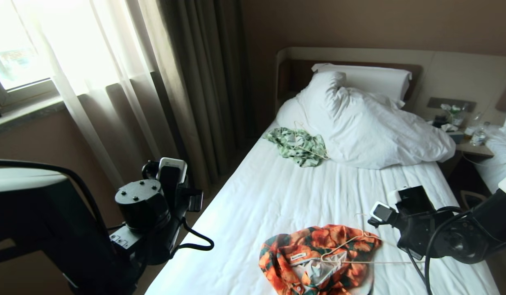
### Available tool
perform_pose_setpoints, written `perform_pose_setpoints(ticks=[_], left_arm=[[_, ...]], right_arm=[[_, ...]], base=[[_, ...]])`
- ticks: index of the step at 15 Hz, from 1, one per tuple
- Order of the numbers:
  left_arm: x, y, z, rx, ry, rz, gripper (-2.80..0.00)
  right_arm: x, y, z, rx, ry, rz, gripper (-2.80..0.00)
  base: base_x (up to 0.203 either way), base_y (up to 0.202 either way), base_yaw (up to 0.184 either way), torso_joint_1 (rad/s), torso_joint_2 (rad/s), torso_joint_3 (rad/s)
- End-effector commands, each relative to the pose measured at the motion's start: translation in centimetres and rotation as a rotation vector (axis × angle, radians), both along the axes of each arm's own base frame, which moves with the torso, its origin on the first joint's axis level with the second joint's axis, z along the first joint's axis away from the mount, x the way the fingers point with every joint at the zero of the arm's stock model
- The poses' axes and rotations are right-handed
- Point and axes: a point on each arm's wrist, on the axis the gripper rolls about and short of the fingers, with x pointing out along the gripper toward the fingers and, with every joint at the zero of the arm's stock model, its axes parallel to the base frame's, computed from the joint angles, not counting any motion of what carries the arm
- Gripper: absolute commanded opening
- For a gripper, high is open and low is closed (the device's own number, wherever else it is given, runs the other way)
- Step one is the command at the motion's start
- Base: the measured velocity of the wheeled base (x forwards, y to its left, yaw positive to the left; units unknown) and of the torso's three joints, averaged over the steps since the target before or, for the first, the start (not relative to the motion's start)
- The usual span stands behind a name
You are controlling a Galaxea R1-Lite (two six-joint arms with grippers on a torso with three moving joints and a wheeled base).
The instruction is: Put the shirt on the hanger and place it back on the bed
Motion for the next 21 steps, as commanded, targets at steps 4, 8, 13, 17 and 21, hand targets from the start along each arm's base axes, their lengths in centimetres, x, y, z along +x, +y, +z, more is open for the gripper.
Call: perform_pose_setpoints(ticks=[4,8,13,17,21], left_arm=[[-2.1,2.2,3.6,-0.073,-0.108,-0.002,-2.80],[-6.8,4.3,6.0,-0.136,-0.187,-0.048,-2.80],[-13.8,8.7,7.8,-0.186,-0.338,0.056,-2.80],[-19.2,11.6,9.1,-0.208,-0.474,0.203,-2.80],[-24.7,12.8,9.7,-0.206,-0.484,0.239,-2.80]], right_arm=[[-1.3,-0.5,2.7,0.097,-0.143,-0.075,-2.80],[-4.8,-1.5,8.0,0.222,-0.365,-0.136,-2.80],[-14.1,-3.7,16.4,0.363,-0.767,-0.127,-2.80],[-22.8,-6.0,19.6,0.458,-1.057,-0.172,-2.80],[-28.7,-7.2,20.5,0.434,-1.290,-0.281,-2.80]], base=[[0.000,0.000,0.000,0.000,0.00,0.000],[0.000,0.000,0.000,0.000,0.00,0.000],[0.000,0.000,0.000,0.000,0.00,0.000],[0.000,0.000,0.000,0.000,0.00,0.000],[0.000,0.000,0.000,0.000,0.00,0.000]])
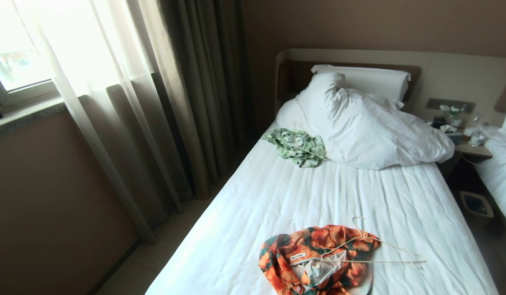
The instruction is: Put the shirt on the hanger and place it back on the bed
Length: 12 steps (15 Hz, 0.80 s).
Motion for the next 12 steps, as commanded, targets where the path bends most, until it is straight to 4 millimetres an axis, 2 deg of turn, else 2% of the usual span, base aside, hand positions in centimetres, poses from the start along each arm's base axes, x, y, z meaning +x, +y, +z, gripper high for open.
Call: perform_pose_setpoints(ticks=[1,3,6,9,12], left_arm=[[-4.1,0.8,0.1,-0.011,-0.049,0.022,-2.80],[-6.2,1.0,-0.1,-0.012,-0.052,0.090,-2.80],[-6.9,0.9,-1.3,-0.003,-0.032,0.186,-2.80],[-7.4,0.8,-3.5,0.008,-0.023,0.168,-2.80],[-8.3,0.7,-5.3,0.039,-0.018,0.140,-2.80]], right_arm=[[-3.8,-0.1,0.5,0.001,-0.148,-0.044,-2.80],[-5.7,-0.1,0.0,0.002,-0.194,-0.045,-2.80],[-7.7,-0.1,-1.2,0.008,-0.194,-0.048,-2.80],[-8.8,0.1,-1.8,0.029,-0.221,-0.073,-2.80],[-8.8,0.1,-2.1,0.085,-0.249,-0.067,-2.80]], base=[[0.000,0.000,0.000,0.000,0.00,0.000],[0.000,0.000,0.000,0.000,0.00,0.000],[0.000,0.000,0.000,0.000,0.00,0.000],[0.000,0.000,0.000,0.000,0.00,0.000],[0.000,0.000,0.000,0.000,0.00,0.000]])
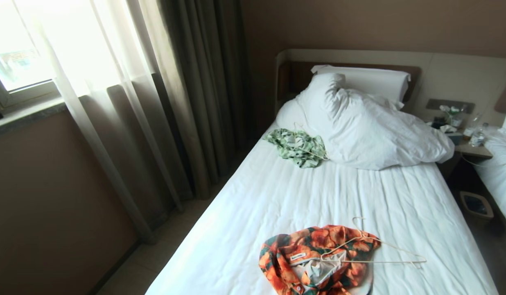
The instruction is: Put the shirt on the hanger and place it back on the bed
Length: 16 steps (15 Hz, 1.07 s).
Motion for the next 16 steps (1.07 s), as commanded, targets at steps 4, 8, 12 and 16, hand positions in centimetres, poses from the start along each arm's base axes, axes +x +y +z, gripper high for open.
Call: perform_pose_setpoints(ticks=[4,8,12,16], left_arm=[[-0.2,-0.1,-3.9,0.040,0.053,-0.039,-2.80],[0.2,-0.4,-4.9,0.054,0.136,-0.200,-2.80],[0.5,-0.7,-5.9,0.045,0.221,-0.342,-2.80],[0.6,-1.0,-6.8,0.014,0.301,-0.487,-2.80]], right_arm=[[0.6,0.1,-1.2,0.016,0.052,-0.014,-2.80],[1.5,-0.3,-4.6,0.049,0.113,0.135,-2.80],[2.5,-0.1,-8.5,0.135,0.156,0.262,-2.80],[2.8,0.4,-11.3,0.206,0.178,0.443,-2.80]], base=[[0.000,0.000,0.000,0.000,0.00,0.000],[0.000,0.000,0.000,0.000,0.00,0.000],[0.000,0.000,0.000,0.000,0.00,0.000],[0.000,0.000,0.000,0.000,0.00,0.000]])
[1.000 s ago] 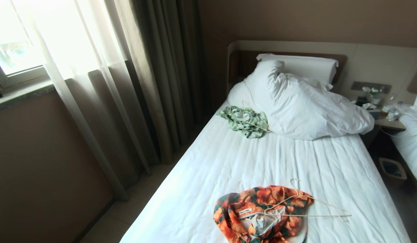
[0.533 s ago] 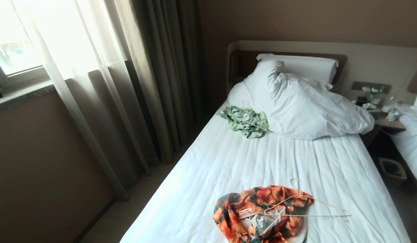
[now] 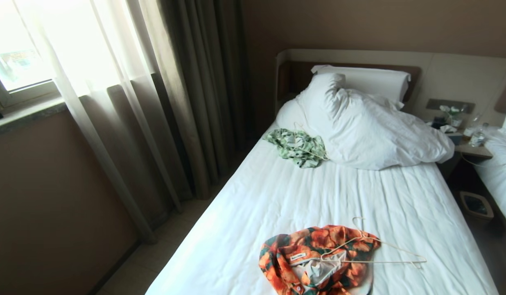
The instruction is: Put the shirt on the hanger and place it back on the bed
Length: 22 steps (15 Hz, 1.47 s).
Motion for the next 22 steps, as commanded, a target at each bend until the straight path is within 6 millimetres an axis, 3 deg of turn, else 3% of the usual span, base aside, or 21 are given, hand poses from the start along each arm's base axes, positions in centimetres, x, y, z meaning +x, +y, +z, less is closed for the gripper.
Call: perform_pose_setpoints(ticks=[1,3,10,22], left_arm=[[0.0,-0.1,-0.4,-0.010,0.034,-0.030,-2.80],[0.0,-0.1,-0.6,-0.023,0.058,-0.040,-2.80],[0.0,-0.1,-0.6,-0.083,0.061,-0.037,-2.80],[0.0,-0.1,-0.6,-0.098,0.055,-0.025,-2.80]], right_arm=[[-0.2,0.1,-1.4,0.000,0.003,0.035,-2.80],[-0.4,0.2,-2.9,-0.006,0.011,0.079,-2.80],[-1.1,0.7,-4.5,-0.014,0.028,0.292,-2.80],[-1.0,0.7,-4.6,0.011,0.024,0.294,-2.80]], base=[[0.000,0.000,0.000,0.000,0.00,0.000],[0.000,0.000,0.000,0.000,0.00,0.000],[0.000,0.000,0.000,0.000,0.00,0.000],[0.000,0.000,0.000,0.000,0.00,0.000]])
